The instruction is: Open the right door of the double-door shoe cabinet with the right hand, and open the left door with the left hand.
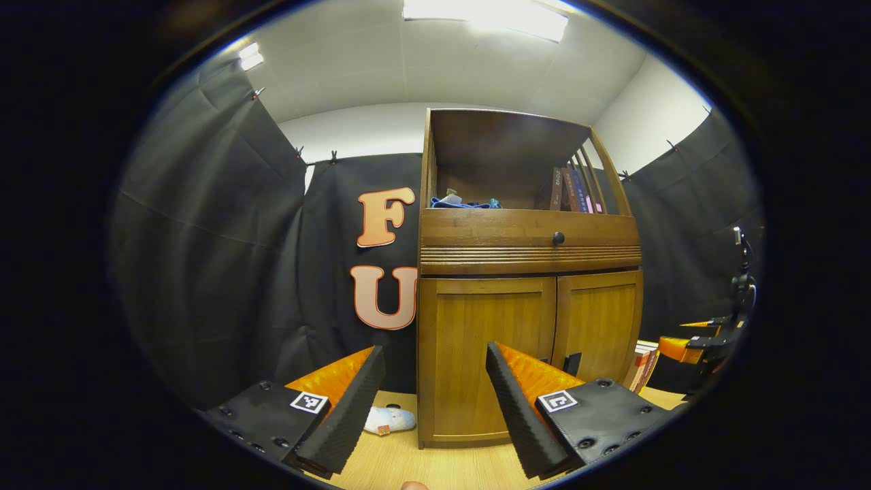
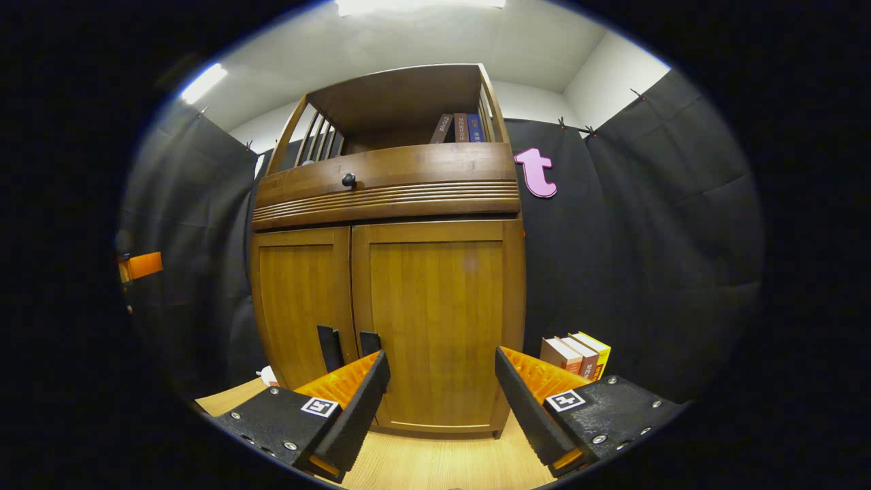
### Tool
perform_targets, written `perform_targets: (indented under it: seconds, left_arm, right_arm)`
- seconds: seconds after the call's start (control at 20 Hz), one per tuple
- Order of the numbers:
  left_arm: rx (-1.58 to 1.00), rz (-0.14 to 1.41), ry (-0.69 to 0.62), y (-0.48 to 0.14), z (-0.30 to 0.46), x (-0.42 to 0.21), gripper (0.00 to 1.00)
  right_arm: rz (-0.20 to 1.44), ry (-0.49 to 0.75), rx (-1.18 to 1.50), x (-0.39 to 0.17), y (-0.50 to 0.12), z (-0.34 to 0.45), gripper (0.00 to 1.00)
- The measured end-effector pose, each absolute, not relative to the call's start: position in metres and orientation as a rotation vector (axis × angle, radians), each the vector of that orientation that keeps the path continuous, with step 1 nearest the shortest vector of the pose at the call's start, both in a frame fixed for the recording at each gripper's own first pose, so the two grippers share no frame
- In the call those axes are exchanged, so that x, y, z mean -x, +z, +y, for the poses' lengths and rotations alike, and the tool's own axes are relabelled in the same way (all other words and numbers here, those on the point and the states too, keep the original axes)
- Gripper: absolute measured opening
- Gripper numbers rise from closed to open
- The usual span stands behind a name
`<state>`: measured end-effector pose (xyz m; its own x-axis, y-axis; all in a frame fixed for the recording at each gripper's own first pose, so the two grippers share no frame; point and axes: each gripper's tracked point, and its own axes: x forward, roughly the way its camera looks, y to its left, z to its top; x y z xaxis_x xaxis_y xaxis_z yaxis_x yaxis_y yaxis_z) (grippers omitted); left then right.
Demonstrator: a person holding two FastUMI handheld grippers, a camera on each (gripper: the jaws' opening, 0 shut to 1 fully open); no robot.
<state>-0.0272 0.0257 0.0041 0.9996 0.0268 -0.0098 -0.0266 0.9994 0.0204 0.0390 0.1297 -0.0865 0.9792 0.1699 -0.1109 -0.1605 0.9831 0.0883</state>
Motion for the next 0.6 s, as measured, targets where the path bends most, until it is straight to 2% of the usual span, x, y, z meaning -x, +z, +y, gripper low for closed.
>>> perform_targets:
  seconds: [0.1, 0.15, 0.2, 0.3, 0.35, 0.4, 0.5, 0.55, 0.6]
  left_arm:
    - [-0.022, 0.013, 0.034, 0.002, 0.029, 0.029, 0.94]
    - [-0.024, 0.015, 0.036, 0.002, 0.031, 0.03, 0.96]
    - [-0.024, 0.015, 0.038, 0.002, 0.033, 0.032, 0.94]
    - [-0.025, 0.011, 0.045, 0.002, 0.037, 0.033, 0.96]
    - [-0.024, 0.01, 0.047, 0.002, 0.039, 0.034, 0.94]
    - [-0.024, 0.012, 0.052, 0.001, 0.042, 0.034, 0.94]
    - [-0.03, 0.013, 0.065, 0.001, 0.048, 0.034, 0.94]
    - [-0.034, 0.015, 0.07, 0.0, 0.05, 0.035, 0.94]
    - [-0.037, 0.018, 0.075, -0.001, 0.053, 0.035, 0.94]
  right_arm:
    - [0.131, 0.195, -0.085, -0.05, -0.101, 0.152, 0.95]
    - [0.138, 0.209, -0.091, -0.054, -0.107, 0.163, 1.0]
    - [0.144, 0.228, -0.094, -0.059, -0.114, 0.174, 0.95]
    - [0.165, 0.251, -0.087, -0.07, -0.128, 0.196, 0.95]
    - [0.172, 0.257, -0.084, -0.076, -0.136, 0.206, 0.95]
    - [0.179, 0.261, -0.083, -0.08, -0.142, 0.214, 1.0]
    - [0.187, 0.265, -0.084, -0.09, -0.153, 0.227, 0.94]
    - [0.188, 0.265, -0.082, -0.095, -0.158, 0.232, 1.0]
    - [0.189, 0.26, -0.078, -0.102, -0.163, 0.235, 0.95]
